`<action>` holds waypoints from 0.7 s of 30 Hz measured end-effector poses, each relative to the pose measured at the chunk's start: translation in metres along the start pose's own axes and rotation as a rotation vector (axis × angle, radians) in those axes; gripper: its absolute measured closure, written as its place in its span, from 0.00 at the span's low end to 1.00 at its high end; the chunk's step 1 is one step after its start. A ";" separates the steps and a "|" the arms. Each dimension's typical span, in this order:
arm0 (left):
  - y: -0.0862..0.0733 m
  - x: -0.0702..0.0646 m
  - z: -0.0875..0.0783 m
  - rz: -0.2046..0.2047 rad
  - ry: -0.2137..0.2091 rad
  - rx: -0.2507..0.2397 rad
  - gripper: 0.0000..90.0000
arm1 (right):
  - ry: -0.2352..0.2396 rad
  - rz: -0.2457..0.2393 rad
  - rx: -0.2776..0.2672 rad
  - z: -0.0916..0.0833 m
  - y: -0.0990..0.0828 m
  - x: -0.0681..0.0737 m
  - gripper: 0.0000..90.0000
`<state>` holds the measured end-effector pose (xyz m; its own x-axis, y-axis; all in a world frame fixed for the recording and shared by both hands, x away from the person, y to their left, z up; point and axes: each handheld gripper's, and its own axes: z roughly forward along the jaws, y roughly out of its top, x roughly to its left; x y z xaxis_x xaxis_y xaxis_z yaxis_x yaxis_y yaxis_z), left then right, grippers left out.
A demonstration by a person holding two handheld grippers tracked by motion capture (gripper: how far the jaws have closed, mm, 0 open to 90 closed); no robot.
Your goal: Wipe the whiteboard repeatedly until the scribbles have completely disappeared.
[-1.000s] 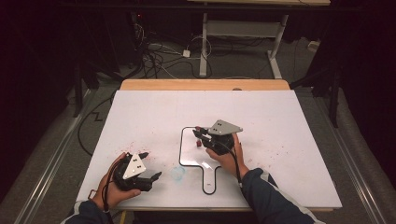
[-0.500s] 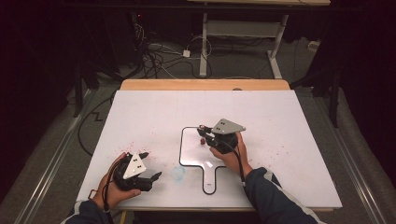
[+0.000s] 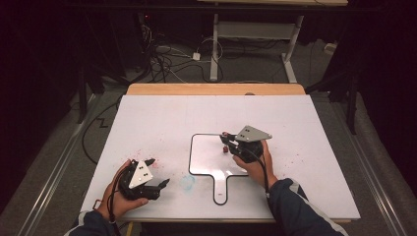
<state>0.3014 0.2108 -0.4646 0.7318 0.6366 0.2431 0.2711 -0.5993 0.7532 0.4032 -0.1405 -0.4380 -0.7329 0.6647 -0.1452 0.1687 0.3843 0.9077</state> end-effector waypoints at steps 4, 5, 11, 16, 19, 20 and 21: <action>0.000 0.000 0.000 -0.002 0.003 -0.002 0.21 | 0.002 0.018 0.001 -0.009 -0.004 -0.003 0.90; 0.001 0.000 0.000 0.000 0.003 -0.002 0.21 | 0.014 0.021 0.001 -0.010 -0.004 -0.001 0.90; 0.002 0.000 0.002 0.006 -0.001 0.004 0.21 | 0.020 -0.030 0.008 -0.010 -0.002 0.009 0.90; 0.001 0.000 0.001 0.006 -0.003 0.009 0.21 | -0.026 0.004 0.021 -0.020 -0.007 -0.008 0.90; 0.001 0.000 0.001 0.004 -0.003 0.006 0.21 | -0.013 0.007 0.022 -0.024 -0.008 -0.007 0.90; 0.001 -0.001 0.001 0.004 -0.004 0.005 0.21 | 0.008 0.019 0.022 -0.025 -0.008 -0.004 0.90; 0.001 -0.001 0.001 0.005 -0.005 0.005 0.21 | 0.027 0.028 0.021 -0.026 -0.008 -0.002 0.90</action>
<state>0.3020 0.2088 -0.4646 0.7365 0.6309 0.2441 0.2705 -0.6054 0.7485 0.3858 -0.1616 -0.4350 -0.7452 0.6579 -0.1092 0.2029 0.3796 0.9026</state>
